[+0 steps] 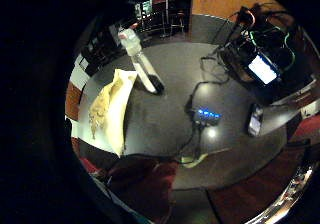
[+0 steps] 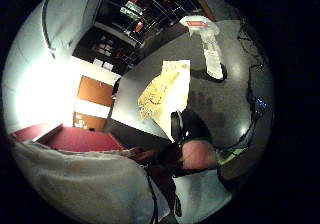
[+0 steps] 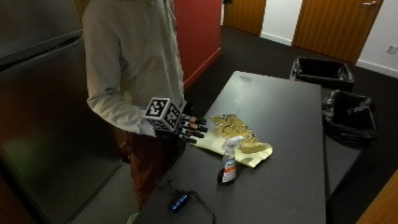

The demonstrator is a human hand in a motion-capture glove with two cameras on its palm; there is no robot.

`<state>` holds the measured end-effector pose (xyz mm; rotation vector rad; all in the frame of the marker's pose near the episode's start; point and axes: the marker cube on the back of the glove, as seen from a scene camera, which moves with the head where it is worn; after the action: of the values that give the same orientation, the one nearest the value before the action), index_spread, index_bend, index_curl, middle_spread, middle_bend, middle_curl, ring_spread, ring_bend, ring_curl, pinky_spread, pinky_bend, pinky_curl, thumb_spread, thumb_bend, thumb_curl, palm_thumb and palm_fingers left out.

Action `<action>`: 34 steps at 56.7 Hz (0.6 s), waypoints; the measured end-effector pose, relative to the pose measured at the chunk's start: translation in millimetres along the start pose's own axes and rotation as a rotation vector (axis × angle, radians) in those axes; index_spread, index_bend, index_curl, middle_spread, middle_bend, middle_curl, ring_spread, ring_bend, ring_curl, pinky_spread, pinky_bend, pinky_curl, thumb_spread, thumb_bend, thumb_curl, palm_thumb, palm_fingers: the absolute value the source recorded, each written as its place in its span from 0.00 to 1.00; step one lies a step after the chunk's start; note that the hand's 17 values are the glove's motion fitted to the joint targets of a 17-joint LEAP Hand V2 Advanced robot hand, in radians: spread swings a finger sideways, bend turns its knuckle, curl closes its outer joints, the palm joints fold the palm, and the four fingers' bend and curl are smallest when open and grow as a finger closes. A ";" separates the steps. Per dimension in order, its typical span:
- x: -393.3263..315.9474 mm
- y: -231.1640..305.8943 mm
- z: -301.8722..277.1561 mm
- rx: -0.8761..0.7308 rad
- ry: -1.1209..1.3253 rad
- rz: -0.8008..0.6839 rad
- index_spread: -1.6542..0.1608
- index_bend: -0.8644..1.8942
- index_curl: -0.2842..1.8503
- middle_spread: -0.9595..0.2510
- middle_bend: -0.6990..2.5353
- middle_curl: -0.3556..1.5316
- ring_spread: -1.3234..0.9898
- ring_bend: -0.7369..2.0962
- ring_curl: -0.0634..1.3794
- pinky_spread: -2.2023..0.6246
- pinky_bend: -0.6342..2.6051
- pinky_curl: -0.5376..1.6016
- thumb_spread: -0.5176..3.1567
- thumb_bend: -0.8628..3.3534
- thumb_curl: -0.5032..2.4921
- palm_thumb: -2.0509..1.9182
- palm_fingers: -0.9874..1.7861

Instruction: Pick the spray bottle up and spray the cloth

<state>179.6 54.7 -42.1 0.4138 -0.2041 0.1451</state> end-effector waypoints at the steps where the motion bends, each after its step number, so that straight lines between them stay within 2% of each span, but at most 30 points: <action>1: 1.7 -2.3 1.5 0.000 -0.011 0.005 0.70 0.36 0.23 0.75 0.29 0.38 0.56 0.38 0.24 0.85 0.31 0.42 0.39 0.20 0.33 0.72 0.44; 34: 46.9 -77.2 68.9 -0.052 -0.356 0.179 0.71 0.36 0.23 0.73 0.30 0.38 0.55 0.39 0.25 0.83 0.32 0.42 0.39 0.20 0.31 0.70 0.44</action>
<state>227.6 -39.0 0.5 0.3672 -0.5951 0.2412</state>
